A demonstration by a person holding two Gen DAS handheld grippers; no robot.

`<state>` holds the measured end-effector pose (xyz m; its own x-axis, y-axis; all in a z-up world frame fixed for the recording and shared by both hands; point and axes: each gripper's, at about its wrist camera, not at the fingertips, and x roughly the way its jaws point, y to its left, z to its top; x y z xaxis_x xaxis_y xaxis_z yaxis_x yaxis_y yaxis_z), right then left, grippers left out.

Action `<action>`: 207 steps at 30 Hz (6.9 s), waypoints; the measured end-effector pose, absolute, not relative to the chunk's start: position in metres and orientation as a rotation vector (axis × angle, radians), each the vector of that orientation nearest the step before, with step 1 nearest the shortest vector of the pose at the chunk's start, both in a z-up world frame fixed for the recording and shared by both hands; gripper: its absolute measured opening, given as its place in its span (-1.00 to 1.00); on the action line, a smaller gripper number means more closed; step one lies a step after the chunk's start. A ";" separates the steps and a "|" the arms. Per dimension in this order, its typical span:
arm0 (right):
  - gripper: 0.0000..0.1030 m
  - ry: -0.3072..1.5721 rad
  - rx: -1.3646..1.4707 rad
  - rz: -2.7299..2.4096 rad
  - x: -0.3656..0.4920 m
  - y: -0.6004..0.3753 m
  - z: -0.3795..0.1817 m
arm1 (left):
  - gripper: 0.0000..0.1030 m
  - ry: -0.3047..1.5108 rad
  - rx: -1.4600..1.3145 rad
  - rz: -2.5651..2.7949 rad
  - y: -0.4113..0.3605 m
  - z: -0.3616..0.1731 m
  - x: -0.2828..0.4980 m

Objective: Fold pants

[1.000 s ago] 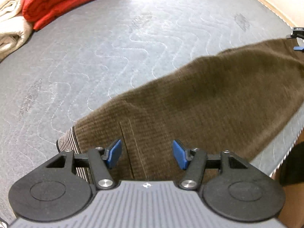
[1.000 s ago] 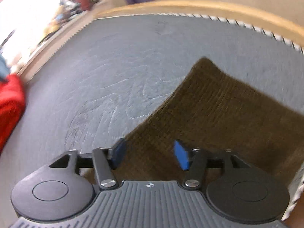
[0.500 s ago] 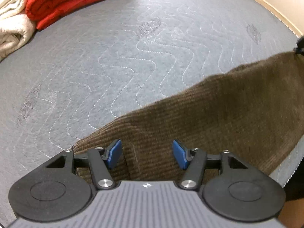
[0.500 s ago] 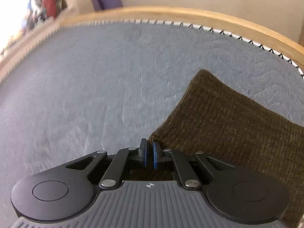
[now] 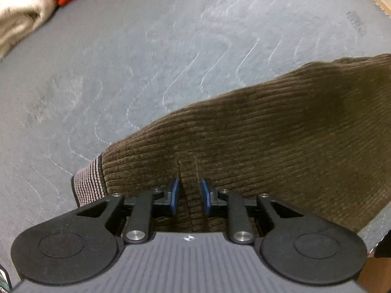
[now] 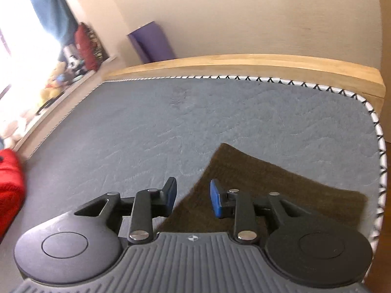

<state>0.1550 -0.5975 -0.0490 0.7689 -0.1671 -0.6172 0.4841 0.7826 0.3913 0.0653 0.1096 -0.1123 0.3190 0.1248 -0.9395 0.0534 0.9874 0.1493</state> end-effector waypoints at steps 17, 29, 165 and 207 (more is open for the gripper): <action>-0.38 0.931 0.731 -0.340 0.078 -0.640 -0.088 | -0.16 1.255 0.126 -0.251 0.034 -0.077 -0.012; 0.02 0.720 0.896 -0.568 0.044 -0.690 -0.093 | 0.33 0.990 -0.020 -0.187 0.019 -0.046 -0.022; -0.20 0.914 0.222 -0.099 0.036 -0.358 -0.096 | -0.32 0.711 -0.126 -0.141 0.042 -0.085 0.021; -0.54 0.421 -0.321 0.355 -0.090 -0.152 0.020 | 0.71 0.739 -0.584 -0.245 0.101 -0.049 -0.019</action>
